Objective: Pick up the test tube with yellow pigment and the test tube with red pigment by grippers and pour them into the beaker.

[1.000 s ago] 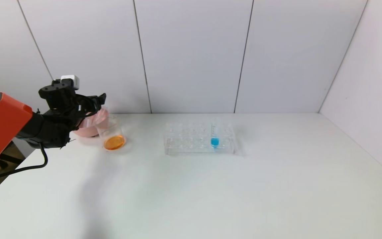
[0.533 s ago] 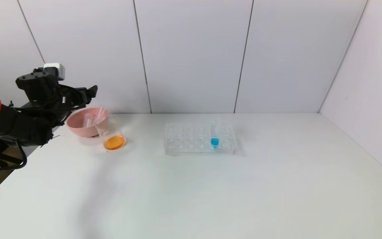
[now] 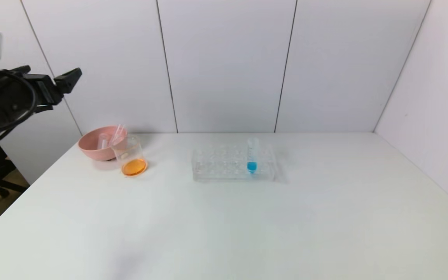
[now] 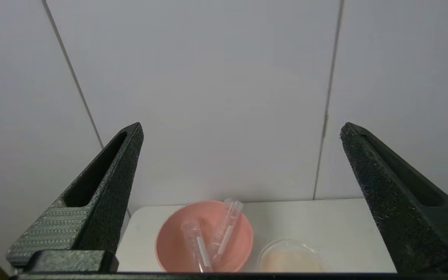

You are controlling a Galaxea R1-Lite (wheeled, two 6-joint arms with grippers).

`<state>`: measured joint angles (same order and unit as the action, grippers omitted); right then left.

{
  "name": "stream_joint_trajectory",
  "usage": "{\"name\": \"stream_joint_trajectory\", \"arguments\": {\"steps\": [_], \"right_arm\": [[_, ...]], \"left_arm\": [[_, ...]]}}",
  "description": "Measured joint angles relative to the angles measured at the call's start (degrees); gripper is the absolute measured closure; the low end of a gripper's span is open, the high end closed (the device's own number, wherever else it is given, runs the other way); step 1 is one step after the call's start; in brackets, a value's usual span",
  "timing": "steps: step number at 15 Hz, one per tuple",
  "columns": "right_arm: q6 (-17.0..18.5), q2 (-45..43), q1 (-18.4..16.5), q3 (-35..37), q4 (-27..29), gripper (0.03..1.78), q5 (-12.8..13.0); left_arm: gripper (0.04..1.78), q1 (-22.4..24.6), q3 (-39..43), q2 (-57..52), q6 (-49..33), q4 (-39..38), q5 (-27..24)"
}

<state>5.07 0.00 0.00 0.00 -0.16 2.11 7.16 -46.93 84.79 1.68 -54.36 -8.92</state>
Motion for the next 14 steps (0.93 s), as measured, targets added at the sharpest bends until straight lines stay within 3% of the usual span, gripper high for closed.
{"name": "stream_joint_trajectory", "arguments": {"steps": [3, 6, 11, 14], "right_arm": [[0.0, 0.0, 0.0, 0.0, 0.0, 0.1, 0.0], [0.0, 0.0, 0.0, 0.0, 0.0, 0.1, 0.0], [0.0, 0.0, 0.0, 0.0, 0.0, 0.1, 0.0], [-0.01, 0.0, 0.0, 0.0, 0.02, 0.1, 0.0]], "left_arm": [[0.06, 0.0, 7.28, -14.88, -0.78, 1.38, -5.66], [0.06, -0.05, 11.22, -29.61, -1.33, 7.67, -8.35], [0.06, -1.32, 13.69, -55.65, -5.58, 27.62, -15.27], [0.06, -6.47, 14.1, -67.1, -5.53, 39.75, -17.37]]}}
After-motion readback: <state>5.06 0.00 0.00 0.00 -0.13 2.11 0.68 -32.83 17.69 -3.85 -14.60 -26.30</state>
